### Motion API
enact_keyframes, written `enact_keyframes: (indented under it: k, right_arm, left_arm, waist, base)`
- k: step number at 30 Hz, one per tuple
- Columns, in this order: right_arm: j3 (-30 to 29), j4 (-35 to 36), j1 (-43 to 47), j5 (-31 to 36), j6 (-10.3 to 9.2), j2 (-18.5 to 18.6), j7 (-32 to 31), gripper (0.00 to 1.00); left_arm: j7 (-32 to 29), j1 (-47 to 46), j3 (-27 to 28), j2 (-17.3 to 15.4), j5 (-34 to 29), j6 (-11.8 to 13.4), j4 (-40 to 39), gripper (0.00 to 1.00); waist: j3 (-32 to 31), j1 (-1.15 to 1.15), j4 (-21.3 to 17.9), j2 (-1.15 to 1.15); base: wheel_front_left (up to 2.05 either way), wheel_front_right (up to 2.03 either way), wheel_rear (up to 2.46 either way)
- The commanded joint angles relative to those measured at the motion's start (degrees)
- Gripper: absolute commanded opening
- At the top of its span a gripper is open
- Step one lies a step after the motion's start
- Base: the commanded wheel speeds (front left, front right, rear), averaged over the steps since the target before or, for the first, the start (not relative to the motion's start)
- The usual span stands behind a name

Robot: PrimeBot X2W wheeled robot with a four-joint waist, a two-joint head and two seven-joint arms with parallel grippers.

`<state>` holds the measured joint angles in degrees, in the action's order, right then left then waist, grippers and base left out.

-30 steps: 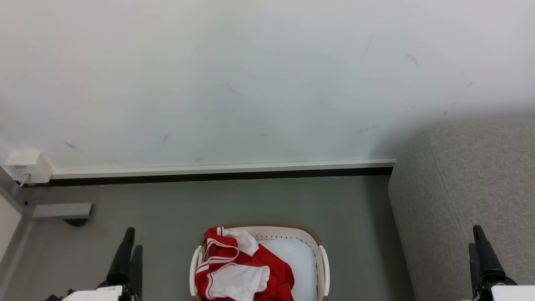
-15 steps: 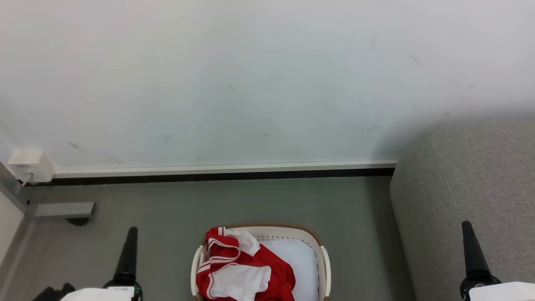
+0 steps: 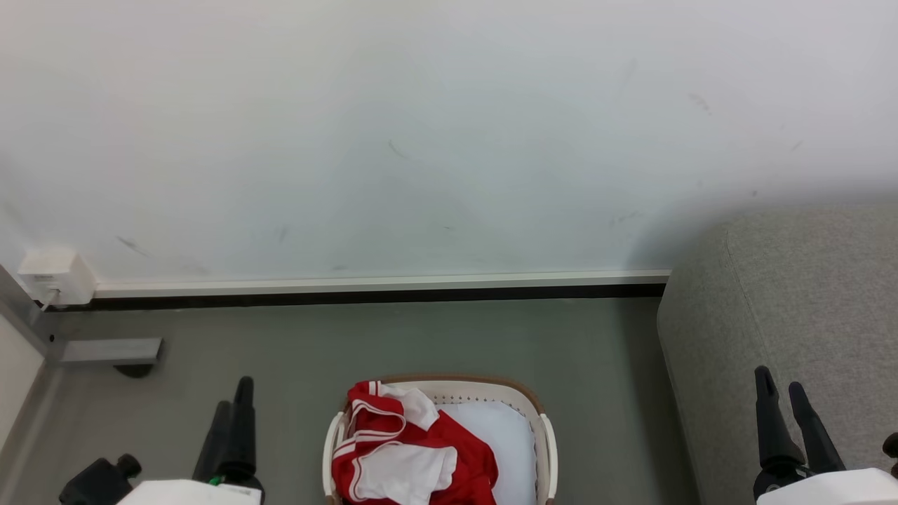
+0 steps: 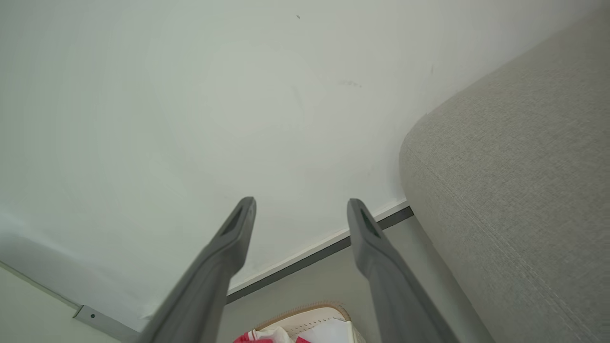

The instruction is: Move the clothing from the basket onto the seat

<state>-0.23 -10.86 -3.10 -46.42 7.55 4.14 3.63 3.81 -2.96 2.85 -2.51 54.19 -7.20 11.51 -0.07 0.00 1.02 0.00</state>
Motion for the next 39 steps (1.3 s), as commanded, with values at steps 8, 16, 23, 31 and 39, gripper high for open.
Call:
enact_keyframes:
  k: [8,16,23,31,39]
  right_arm:
    - [0.3,0.5,-0.1,11.1,-0.05,0.3,2.1,1.00]
    - [0.7,0.4,0.1,16.7,-0.06,0.1,3.3,1.00]
    - [0.5,-0.1,0.2,21.8,-0.06,0.0,4.4,1.00]
    - [-0.4,-1.3,0.6,26.7,-0.07,-0.5,5.6,1.00]
    - [-0.8,-1.9,0.7,31.2,-0.08,-0.9,6.8,1.00]
  left_arm:
    - [1.9,0.3,-0.6,-1.3,-12.0,-0.3,-2.6,1.00]
    - [3.2,1.0,-1.1,-1.5,-18.5,-0.3,-3.3,1.00]
    - [4.2,1.4,-2.5,-2.2,-23.8,-0.3,-2.7,1.00]
    - [5.5,1.3,-3.8,-3.4,-29.0,-0.2,-2.2,1.00]
    - [6.6,2.1,-4.1,-4.1,-33.7,0.3,-1.6,1.00]
  waist:
    - [-0.1,0.00,0.1,0.00]
    - [0.0,0.00,0.2,0.00]
    - [0.1,0.00,0.3,0.00]
    - [0.3,0.00,0.5,0.00]
    - [0.3,0.00,0.8,0.00]
  base:
    - [0.00,0.00,0.00]
    - [0.00,0.00,0.00]
    - [0.00,0.00,0.00]
    - [0.00,0.00,0.00]
    - [0.00,0.00,0.00]
